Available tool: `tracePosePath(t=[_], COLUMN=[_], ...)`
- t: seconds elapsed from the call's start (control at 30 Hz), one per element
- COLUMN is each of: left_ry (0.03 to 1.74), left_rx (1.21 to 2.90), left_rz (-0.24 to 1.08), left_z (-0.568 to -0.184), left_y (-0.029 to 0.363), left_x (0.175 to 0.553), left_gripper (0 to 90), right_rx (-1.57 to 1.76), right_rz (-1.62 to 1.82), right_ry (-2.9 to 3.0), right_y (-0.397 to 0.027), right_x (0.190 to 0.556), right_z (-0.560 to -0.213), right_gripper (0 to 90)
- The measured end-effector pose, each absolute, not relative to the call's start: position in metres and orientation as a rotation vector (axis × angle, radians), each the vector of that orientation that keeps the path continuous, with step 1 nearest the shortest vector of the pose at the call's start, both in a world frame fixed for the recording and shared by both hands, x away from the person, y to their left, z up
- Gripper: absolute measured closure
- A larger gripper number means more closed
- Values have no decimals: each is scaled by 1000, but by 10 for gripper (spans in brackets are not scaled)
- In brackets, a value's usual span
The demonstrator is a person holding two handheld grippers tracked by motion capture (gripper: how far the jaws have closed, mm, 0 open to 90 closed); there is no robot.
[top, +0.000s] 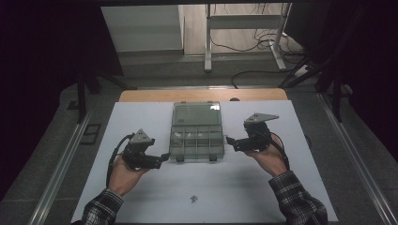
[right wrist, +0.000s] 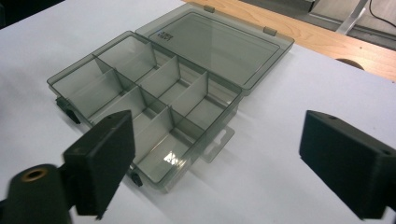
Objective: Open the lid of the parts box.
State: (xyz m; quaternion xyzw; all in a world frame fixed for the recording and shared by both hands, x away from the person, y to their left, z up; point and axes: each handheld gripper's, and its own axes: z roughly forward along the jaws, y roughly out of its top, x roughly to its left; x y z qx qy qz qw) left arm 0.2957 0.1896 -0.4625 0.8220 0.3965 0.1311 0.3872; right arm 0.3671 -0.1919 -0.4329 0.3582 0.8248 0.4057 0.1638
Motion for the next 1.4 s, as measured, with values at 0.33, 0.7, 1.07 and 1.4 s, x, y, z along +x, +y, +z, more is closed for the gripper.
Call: tracePosePath(t=[0.33,0.7,1.07,1.4], left_ry=[1004,975,961,942], left_rx=[2060,2114,2130,2157], left_rz=[284,300,319,313], left_z=[-461,-465,-469,-472], left_y=[197,197,195,187], left_x=[286,276,262,253], left_gripper=[56,0,0,0], right_rx=[1009,996,1013,1083], right_rz=[1131,1151,1128,1117], right_ry=[2356,2348,2334,2316], right_y=[-201,-215,-236,-254], right_x=[350,330,310,293], right_z=[-435,-440,-446,-454], right_gripper=[0,0,0,0])
